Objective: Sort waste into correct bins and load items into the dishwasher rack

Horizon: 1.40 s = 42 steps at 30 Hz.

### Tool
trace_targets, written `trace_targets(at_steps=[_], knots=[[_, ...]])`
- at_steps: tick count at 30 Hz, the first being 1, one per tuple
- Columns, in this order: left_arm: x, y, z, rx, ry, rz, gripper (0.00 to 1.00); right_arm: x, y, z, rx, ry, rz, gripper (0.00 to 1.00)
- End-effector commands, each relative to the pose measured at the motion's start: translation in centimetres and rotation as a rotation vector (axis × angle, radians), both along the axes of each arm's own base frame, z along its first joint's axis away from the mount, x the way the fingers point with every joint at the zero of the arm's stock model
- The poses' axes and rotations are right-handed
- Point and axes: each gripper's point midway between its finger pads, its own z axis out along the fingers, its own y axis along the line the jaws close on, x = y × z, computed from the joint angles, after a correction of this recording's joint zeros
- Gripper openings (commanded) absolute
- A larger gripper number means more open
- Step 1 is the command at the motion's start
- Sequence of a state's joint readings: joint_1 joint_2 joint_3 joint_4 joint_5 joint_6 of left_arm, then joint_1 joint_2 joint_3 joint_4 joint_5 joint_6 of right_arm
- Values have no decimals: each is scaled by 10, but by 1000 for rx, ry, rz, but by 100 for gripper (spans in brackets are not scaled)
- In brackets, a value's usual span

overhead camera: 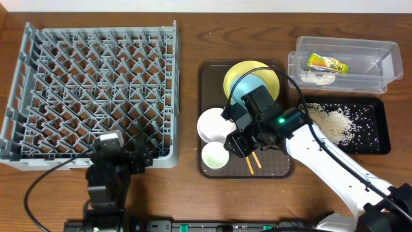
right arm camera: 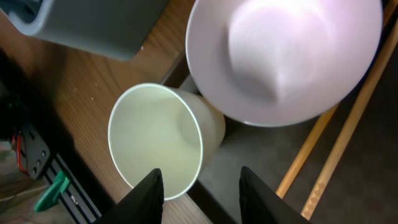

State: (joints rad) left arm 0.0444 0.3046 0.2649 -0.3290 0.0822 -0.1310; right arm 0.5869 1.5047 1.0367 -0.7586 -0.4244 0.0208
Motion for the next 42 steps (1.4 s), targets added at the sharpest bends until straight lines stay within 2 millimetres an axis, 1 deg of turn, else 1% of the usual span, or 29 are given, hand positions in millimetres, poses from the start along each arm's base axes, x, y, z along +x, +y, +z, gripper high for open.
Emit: trace_targets(at_steps=[1,3,6,9,13,17,19,20,24,26,32,42], knots=[[4,2,38,0,12,11,95,-3,1,-9,-19,40,-22,37],[5,2,47,-2,69,12,95,-4,1,-11,-21,55,-30,36],[7,2,52,-47,172,36,95,-6,3,-13,-27,67,-29,36],[9,2,52,-75,302,54,95,-10,5,-15,-30,69,-17,36],[9,0,42,-84,479,53,95,-15,9,-21,-45,94,-8,36],[9,-1,26,-94,603,52,95,-19,10,-33,-71,140,-25,26],[10,-1,17,-96,643,53,95,-21,10,-37,-80,154,-27,11],[10,-2,14,-100,657,49,95,-21,9,-37,-83,158,-33,6],[10,-4,10,-107,676,43,95,-16,4,-40,-114,139,-63,1],[10,-4,10,-106,675,44,95,-13,0,-42,-138,130,-85,1],[10,-4,10,-106,676,44,95,-12,0,-42,-139,123,-84,1],[16,-4,13,-105,649,43,95,-24,-9,-45,-180,167,-66,1]])
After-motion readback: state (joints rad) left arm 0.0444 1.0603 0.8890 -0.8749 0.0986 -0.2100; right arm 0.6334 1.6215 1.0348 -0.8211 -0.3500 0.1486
